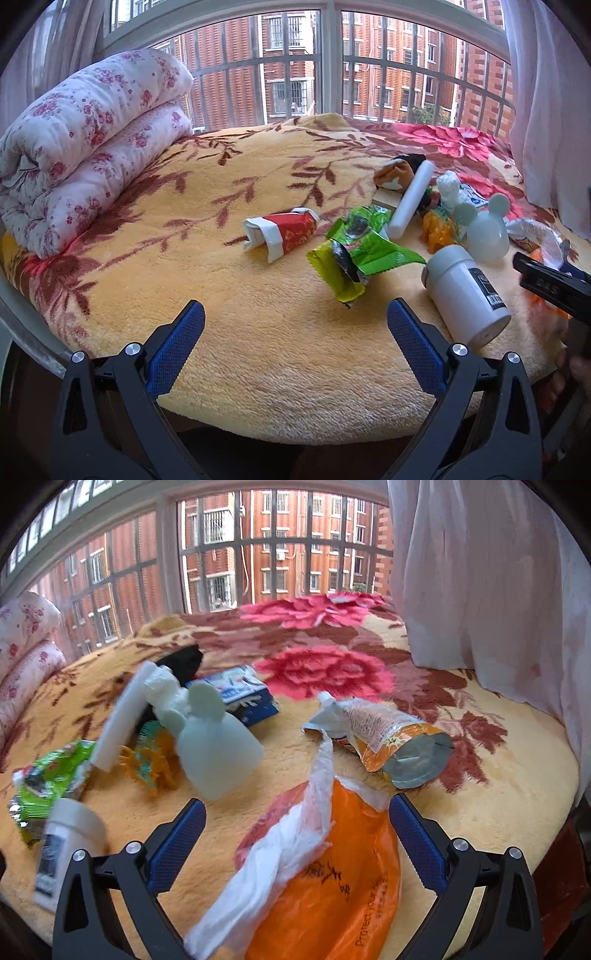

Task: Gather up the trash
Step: 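Move the right gripper to the orange plastic bag with tissue, then grasp the orange bag with the right gripper while the left grasps the white container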

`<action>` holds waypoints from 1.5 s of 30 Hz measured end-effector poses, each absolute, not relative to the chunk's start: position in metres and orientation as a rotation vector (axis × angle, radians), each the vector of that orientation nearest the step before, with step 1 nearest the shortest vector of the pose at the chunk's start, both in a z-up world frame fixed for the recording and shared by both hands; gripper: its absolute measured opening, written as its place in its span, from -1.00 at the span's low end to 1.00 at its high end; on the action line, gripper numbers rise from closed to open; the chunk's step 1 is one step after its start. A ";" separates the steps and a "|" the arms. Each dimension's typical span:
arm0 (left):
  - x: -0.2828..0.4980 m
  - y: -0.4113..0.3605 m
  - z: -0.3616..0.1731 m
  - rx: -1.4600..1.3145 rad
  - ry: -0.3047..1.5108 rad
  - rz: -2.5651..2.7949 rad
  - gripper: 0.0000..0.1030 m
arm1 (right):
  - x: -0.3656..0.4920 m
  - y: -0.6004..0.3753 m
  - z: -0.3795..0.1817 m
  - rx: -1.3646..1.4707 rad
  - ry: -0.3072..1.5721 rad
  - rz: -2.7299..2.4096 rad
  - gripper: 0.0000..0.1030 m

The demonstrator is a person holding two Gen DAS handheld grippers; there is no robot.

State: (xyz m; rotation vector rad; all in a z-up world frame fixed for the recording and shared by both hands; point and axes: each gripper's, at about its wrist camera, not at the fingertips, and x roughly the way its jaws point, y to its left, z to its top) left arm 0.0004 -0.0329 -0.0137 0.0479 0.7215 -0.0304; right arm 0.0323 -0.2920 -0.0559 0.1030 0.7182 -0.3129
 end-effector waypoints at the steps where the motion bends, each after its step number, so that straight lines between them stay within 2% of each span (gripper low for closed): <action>1: -0.001 -0.035 -0.014 0.052 0.718 -0.036 0.87 | 0.035 -0.294 -0.059 0.106 0.724 -0.311 0.90; 8: -0.003 -0.048 -0.017 0.075 0.725 -0.061 0.87 | 0.037 -0.297 -0.065 0.097 0.723 -0.310 0.76; 37: -0.018 -0.078 -0.021 0.130 0.743 -0.096 0.87 | 0.031 -0.294 -0.070 0.081 0.714 -0.314 0.71; 43: -0.018 -0.080 -0.021 0.109 0.747 -0.111 0.87 | 0.029 -0.293 -0.073 0.062 0.708 -0.327 0.57; 45: -0.019 -0.082 -0.022 0.106 0.750 -0.116 0.87 | 0.029 -0.294 -0.072 0.054 0.710 -0.337 0.40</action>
